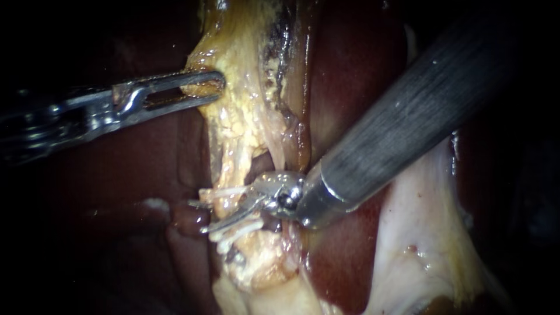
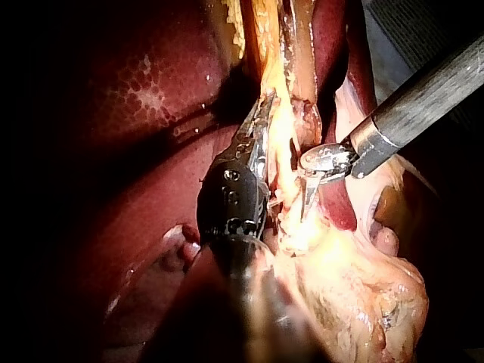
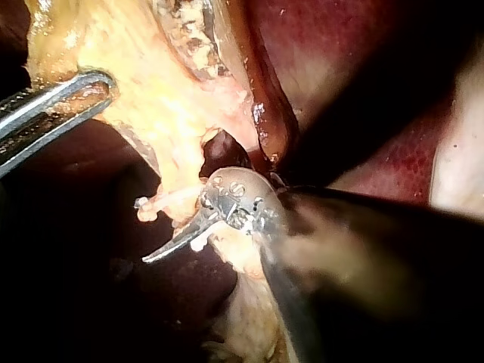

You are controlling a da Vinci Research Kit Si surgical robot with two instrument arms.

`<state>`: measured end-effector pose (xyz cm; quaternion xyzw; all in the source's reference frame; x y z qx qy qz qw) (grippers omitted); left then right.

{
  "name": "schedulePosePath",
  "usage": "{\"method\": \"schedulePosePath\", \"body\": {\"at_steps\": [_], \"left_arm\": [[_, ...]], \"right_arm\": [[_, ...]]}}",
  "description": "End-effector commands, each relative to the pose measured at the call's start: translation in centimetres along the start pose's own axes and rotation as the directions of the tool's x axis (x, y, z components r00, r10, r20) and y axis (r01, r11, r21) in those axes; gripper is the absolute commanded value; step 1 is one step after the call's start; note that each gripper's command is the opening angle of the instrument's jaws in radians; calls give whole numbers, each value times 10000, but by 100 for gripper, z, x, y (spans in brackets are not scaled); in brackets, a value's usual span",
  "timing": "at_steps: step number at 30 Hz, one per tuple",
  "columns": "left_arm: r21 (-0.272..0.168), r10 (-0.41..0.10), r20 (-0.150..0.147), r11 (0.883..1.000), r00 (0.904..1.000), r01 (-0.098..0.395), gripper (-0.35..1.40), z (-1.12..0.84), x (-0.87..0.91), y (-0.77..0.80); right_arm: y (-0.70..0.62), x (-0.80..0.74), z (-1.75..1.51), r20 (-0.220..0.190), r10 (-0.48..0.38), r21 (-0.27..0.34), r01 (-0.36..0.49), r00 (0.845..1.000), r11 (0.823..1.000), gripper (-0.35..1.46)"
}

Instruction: Go to the cutting position left tube

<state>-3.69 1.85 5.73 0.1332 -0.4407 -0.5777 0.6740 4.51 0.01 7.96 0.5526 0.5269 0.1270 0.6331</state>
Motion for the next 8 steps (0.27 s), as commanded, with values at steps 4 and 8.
{"method": "schedulePosePath", "body": {"at_steps": [4,8], "left_arm": [[1,0,0,10000,10000,0,-35,0,0,0],[-1,-3,-1,10000,10000,3,-35,-1,0,-1]], "right_arm": [[1,-1,-1,1,55,0,-55,10000,10000,120],[1,-1,-1,-14,55,-26,-55,10000,10000,121]]}}
